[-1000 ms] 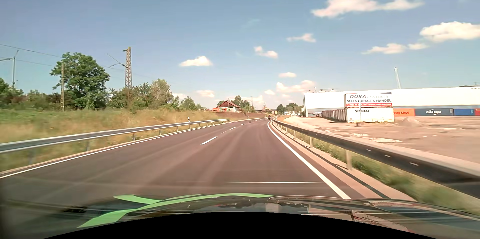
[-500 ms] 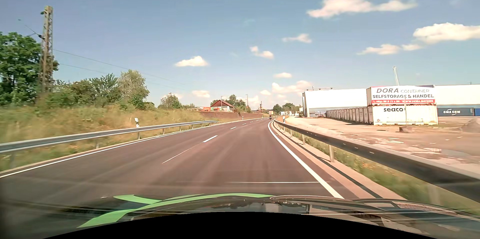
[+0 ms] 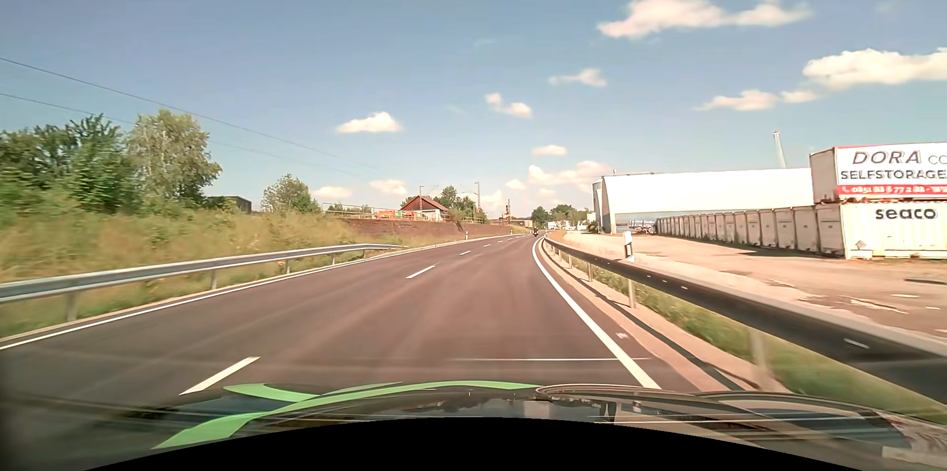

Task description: Follow the waypoints while adhering to traffic rules and regulations

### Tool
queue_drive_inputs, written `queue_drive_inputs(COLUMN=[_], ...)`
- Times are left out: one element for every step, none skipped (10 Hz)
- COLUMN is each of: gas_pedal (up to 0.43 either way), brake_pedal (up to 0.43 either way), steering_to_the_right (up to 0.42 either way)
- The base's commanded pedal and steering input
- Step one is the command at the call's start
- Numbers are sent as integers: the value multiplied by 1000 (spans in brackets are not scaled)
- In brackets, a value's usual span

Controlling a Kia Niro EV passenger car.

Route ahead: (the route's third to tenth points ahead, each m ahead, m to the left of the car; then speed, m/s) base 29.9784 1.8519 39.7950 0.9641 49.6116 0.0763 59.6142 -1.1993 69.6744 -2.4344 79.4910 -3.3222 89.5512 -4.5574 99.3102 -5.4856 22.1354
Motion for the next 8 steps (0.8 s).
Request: queue_drive_inputs(gas_pedal=[228,220,209,197,197,197,197,197], brake_pedal=[0,0,0,0,0,0,0,0], steering_to_the_right=[8,8,8,9,9,10,10,9])
